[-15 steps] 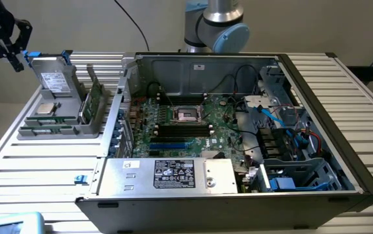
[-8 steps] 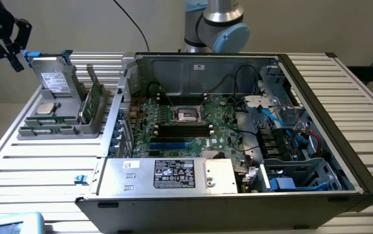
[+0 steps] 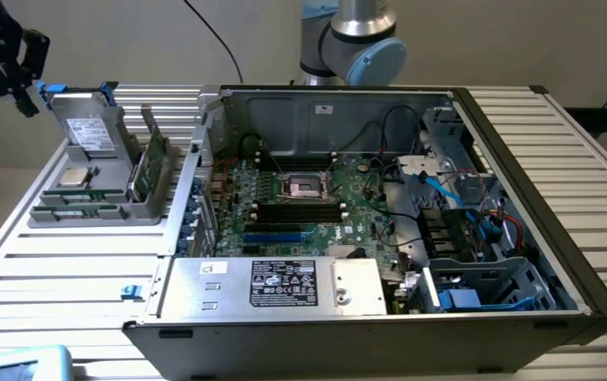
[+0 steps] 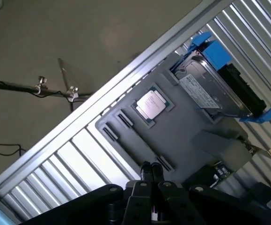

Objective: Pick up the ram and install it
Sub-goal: 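Pick up the ram and move it above insertion slot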

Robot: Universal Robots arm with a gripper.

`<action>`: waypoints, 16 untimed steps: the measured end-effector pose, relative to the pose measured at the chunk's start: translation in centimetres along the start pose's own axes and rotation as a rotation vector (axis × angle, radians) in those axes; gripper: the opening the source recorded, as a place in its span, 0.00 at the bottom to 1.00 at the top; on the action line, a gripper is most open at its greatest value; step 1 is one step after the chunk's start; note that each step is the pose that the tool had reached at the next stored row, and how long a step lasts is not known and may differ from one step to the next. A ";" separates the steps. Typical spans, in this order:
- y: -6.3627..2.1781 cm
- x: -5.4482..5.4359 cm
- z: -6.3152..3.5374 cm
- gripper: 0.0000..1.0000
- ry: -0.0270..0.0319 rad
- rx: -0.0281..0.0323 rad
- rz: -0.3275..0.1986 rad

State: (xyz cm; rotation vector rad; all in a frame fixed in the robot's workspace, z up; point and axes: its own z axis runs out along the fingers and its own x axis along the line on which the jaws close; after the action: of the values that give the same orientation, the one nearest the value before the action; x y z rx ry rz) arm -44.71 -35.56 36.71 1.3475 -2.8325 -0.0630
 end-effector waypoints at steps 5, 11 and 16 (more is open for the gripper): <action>0.00 0.0 0.00 0.11 0.0034 -0.0012 -0.090; 0.00 0.0 0.00 0.11 0.0076 -0.0027 -0.199; 0.00 0.0 0.00 0.11 0.0113 -0.0035 -0.290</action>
State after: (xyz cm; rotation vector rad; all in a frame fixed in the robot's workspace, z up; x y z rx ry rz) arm -44.71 -35.56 36.71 1.7393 -2.6034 -0.0607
